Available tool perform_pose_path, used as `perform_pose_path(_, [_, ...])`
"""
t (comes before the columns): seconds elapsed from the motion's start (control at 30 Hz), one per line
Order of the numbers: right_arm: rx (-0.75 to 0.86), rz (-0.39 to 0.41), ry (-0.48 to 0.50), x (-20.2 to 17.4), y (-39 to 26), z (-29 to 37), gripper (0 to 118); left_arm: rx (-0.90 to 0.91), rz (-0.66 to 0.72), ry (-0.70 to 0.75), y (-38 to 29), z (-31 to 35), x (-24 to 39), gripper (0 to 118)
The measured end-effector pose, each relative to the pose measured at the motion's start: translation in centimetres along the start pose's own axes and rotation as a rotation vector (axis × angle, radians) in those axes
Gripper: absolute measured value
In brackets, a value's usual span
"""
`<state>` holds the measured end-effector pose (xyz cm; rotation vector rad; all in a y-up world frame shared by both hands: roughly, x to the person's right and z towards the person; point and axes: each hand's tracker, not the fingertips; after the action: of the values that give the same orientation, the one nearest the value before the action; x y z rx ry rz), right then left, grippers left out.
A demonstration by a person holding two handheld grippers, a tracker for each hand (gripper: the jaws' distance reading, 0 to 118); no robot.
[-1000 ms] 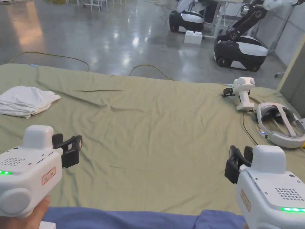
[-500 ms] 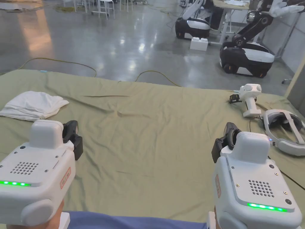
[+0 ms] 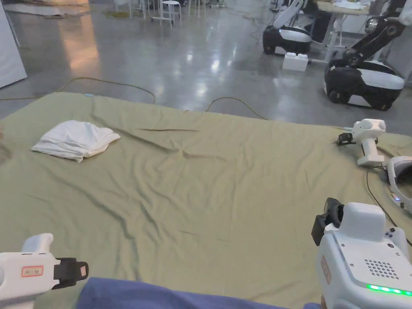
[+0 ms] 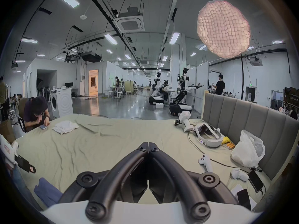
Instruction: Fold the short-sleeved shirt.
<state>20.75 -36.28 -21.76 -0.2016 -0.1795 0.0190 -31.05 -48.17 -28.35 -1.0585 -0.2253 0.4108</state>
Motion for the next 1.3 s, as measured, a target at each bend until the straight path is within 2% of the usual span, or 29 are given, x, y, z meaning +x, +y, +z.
perform_pose_path(0.07, [-0.025,-0.001,0.005,0.1,-0.4,-0.2,0,-0.078,0.029,-0.037,-0.5,-1.2,-1.7,48])
perform_pose_path(0.1, [-0.036,0.0,0.005,0.1,-0.6,-0.3,0,-0.126,0.046,-0.06,-0.7,-1.6,-2.4,53])
perform_pose_path(0.27, [-0.07,0.008,0.004,0.3,-1.4,-0.4,0,-0.217,0.091,-0.145,-1.6,-3.5,-4.7,57])
perform_pose_path(0.33, [-0.078,0.007,0.003,0.4,-1.5,-0.3,0,-0.198,0.103,-0.218,-1.6,-3.7,-5.6,57])
perform_pose_path(0.5, [-0.093,0.0,-0.002,0.5,-1.9,-0.1,0,-0.226,0.334,-0.423,-1.9,-4.6,-8.5,57])
perform_pose_path(0.6, [-0.105,-0.009,-0.002,0.4,-2.1,-0.1,0,-0.228,0.388,-0.515,-2.9,-5.5,-8.6,53])
perform_pose_path(0.7, [-0.117,-0.017,-0.001,0.3,-2.2,-0.1,0,-0.24,0.372,-0.56,-3.7,-6.4,-7.9,48])
perform_pose_path(0.73, [-0.12,-0.02,0.001,0.2,-2.3,-0.1,0,-0.243,0.368,-0.563,-3.9,-6.7,-7.6,42])
perform_pose_path(0.77, [-0.124,-0.021,0.002,0.1,-2.3,-0.1,0,-0.248,0.364,-0.562,-3.9,-7.0,-7.4,28])
perform_pose_path(0.8, [-0.128,-0.02,0.004,0.1,-2.3,-0.2,0,-0.251,0.363,-0.544,-4.0,-7.2,-7.1,20])
perform_pose_path(0.87, [-0.132,-0.019,0.006,0.0,-2.4,-0.2,0,-0.231,0.375,-0.526,-4.1,-7.0,-6.7,15])
perform_pose_path(0.97, [-0.138,-0.013,0.008,-0.1,-2.5,-0.2,0,-0.197,0.316,-0.452,-3.7,-6.2,-5.9,13])
perform_pose_path(1.3, [-0.146,-0.014,0.008,0.7,-2.6,-0.4,0,-0.1,0.194,-0.371,-1.0,-0.7,-4.1,12])
